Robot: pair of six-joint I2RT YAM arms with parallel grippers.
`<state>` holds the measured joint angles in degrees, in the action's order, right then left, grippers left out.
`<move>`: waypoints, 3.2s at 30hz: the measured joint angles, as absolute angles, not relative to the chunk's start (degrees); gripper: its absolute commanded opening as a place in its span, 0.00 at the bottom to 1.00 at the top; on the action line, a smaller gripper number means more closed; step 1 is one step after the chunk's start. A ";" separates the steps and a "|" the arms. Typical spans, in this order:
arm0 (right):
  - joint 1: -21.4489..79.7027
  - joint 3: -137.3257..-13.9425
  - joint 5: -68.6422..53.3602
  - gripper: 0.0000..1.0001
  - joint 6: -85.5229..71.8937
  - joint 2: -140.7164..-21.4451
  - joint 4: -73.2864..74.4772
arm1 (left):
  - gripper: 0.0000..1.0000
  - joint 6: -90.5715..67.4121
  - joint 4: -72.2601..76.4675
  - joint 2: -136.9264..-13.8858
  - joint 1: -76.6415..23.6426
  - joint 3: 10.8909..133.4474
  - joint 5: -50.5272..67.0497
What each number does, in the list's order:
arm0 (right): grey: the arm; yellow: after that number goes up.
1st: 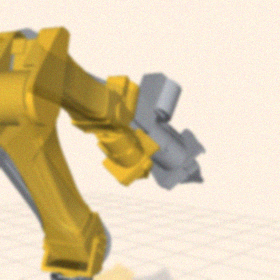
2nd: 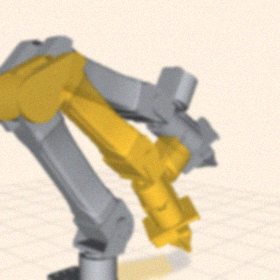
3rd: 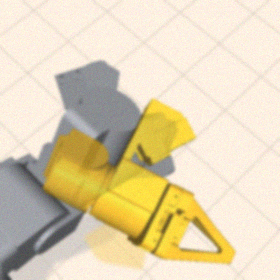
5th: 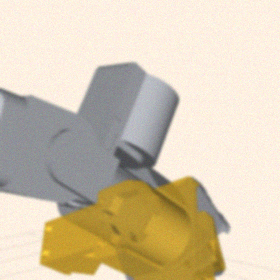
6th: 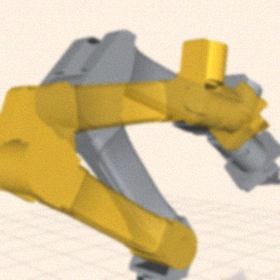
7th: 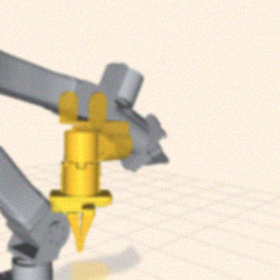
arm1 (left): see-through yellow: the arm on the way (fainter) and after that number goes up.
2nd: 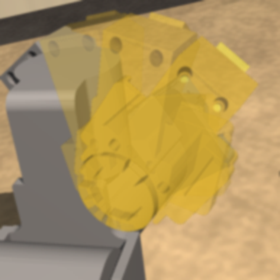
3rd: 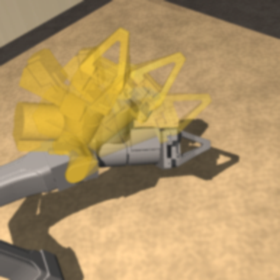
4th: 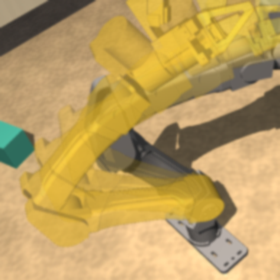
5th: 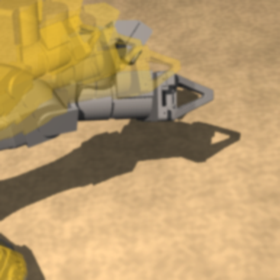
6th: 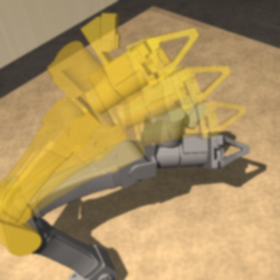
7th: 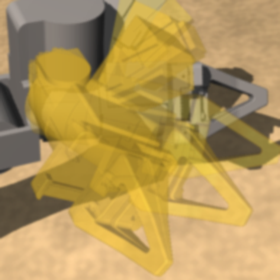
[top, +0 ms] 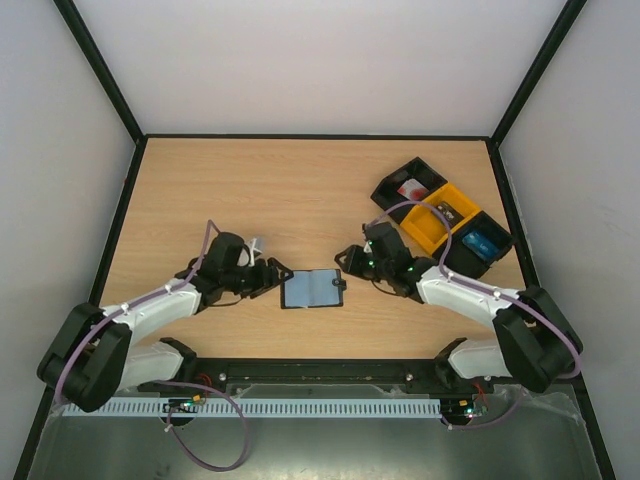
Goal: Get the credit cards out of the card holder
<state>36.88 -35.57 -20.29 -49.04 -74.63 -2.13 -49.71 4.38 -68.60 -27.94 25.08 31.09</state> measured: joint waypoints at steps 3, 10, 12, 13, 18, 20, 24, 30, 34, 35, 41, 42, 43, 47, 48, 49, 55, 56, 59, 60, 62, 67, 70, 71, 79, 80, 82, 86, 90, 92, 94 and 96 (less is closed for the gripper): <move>39.64 -34.17 -19.59 0.29 -49.95 -75.83 -3.62 | 0.63 -50.65 7.14 -69.17 -28.58 24.32 30.98; 43.38 -32.51 -17.63 0.30 -50.65 -78.78 -6.46 | 0.67 -51.86 11.35 -70.91 -29.10 22.31 29.93; 43.86 -31.90 -17.08 0.30 -50.83 -79.42 -6.90 | 0.70 -52.05 12.23 -71.70 -29.32 21.98 29.78; 43.99 -31.51 -16.84 0.30 -50.87 -79.64 -7.11 | 0.70 -52.25 12.91 -72.25 -29.50 21.82 29.71; 44.97 -28.99 -15.79 0.30 -51.66 -79.81 -8.32 | 0.68 -52.56 14.83 -74.81 -30.39 21.76 29.71; 45.65 -27.99 -15.55 0.30 -51.90 -80.29 -9.19 | 0.65 -52.64 15.44 -75.61 -30.63 21.76 29.71; 46.44 -27.09 -15.33 0.26 -52.31 -81.87 -11.20 | 0.59 -52.90 16.43 -77.08 -31.35 21.74 29.08; 47.62 -26.13 -14.63 0.26 -53.30 -82.21 -13.85 | 0.57 -52.88 16.88 -78.81 -32.58 21.74 27.00; 47.90 -26.13 -14.59 0.26 -53.63 -82.85 -14.96 | 0.48 -52.42 17.47 -79.88 -32.77 21.80 26.52; 48.03 -26.13 -14.55 0.26 -53.84 -82.96 -15.20 | 0.46 -52.29 17.72 -80.23 -32.77 21.82 26.52; 49.28 -25.85 -13.93 0.27 -54.92 -83.50 -16.91 | 0.30 -51.96 17.93 -81.78 -33.01 22.59 26.48; 49.47 -25.69 -13.87 0.27 -55.13 -83.64 -17.37 | 0.29 -52.05 17.87 -81.84 -33.23 22.63 26.52; 49.60 -25.58 -13.87 0.26 -55.37 -83.74 -17.80 | 0.29 -52.18 17.76 -81.84 -33.52 22.72 26.61; 50.13 -25.08 -13.89 0.27 -56.21 -84.14 -19.62 | 0.40 -52.56 17.08 -81.56 -34.41 23.79 27.05; 50.19 -24.99 -13.89 0.27 -56.31 -84.18 -19.88 | 0.41 -52.56 16.82 -81.32 -34.52 24.10 27.16; 50.28 -24.91 -13.89 0.27 -56.55 -84.25 -20.18 | 0.40 -52.90 16.58 -80.95 -34.70 24.40 27.27; 50.37 -24.91 -13.78 0.27 -56.97 -84.31 -20.32 | 0.23 -53.32 15.42 -78.67 -35.14 25.32 27.38; 50.39 -24.91 -13.74 0.27 -56.99 -84.31 -20.32 | 0.19 -53.25 15.40 -78.56 -35.20 25.39 27.35; 50.39 -24.91 -13.72 0.27 -56.99 -84.31 -20.32 | 0.08 -53.23 15.22 -78.56 -35.24 25.45 27.46; 50.39 -24.91 -13.72 0.27 -56.99 -84.31 -20.32 | 0.05 -53.21 15.27 -78.59 -35.31 25.45 27.46; 50.39 -24.91 -13.72 0.27 -56.99 -84.31 -20.32 | 0.04 -53.28 15.42 -78.65 -35.46 25.45 27.55; 50.39 -24.88 -13.69 0.26 -57.01 -84.31 -20.32 | 0.24 -53.82 17.15 -79.35 -36.12 25.45 28.51; 50.39 -24.88 -13.65 0.27 -57.04 -84.29 -20.29 | 0.23 -54.22 17.41 -79.83 -36.73 25.67 28.69; 50.39 -24.88 -13.61 0.27 -57.01 -84.27 -20.29 | 0.18 -54.17 17.19 -79.92 -36.77 25.87 28.69; 50.65 -24.69 -13.10 0.26 -57.01 -83.61 -19.57 | 0.02 -53.60 16.86 -79.57 -37.60 27.35 28.45; 50.65 -24.69 -13.10 0.26 -57.01 -83.61 -19.57 | 0.02 -53.63 16.99 -79.59 -37.71 27.35 28.49; 50.65 -24.69 -13.10 0.26 -57.01 -83.61 -19.59 | 0.02 -53.67 17.98 -79.99 -37.87 27.35 28.77; 50.65 -24.64 -13.10 0.26 -57.01 -83.64 -19.64 | 0.02 -54.02 20.67 -83.00 -38.50 27.35 28.69; 50.65 -24.51 -13.10 0.26 -57.01 -83.66 -19.92 | 0.03 -53.15 20.45 -86.13 -38.87 27.53 27.40; 50.65 -24.49 -13.10 0.26 -57.01 -83.68 -19.99 | 0.03 -52.66 20.23 -87.79 -38.96 28.18 27.16; 50.65 -24.47 -13.10 0.26 -57.01 -83.68 -20.03 | 0.03 -52.05 19.90 -89.45 -38.98 28.97 26.81; 50.65 -24.47 -13.08 0.26 -57.01 -83.68 -20.01 | 0.03 -51.55 19.79 -90.78 -39.16 29.61 26.70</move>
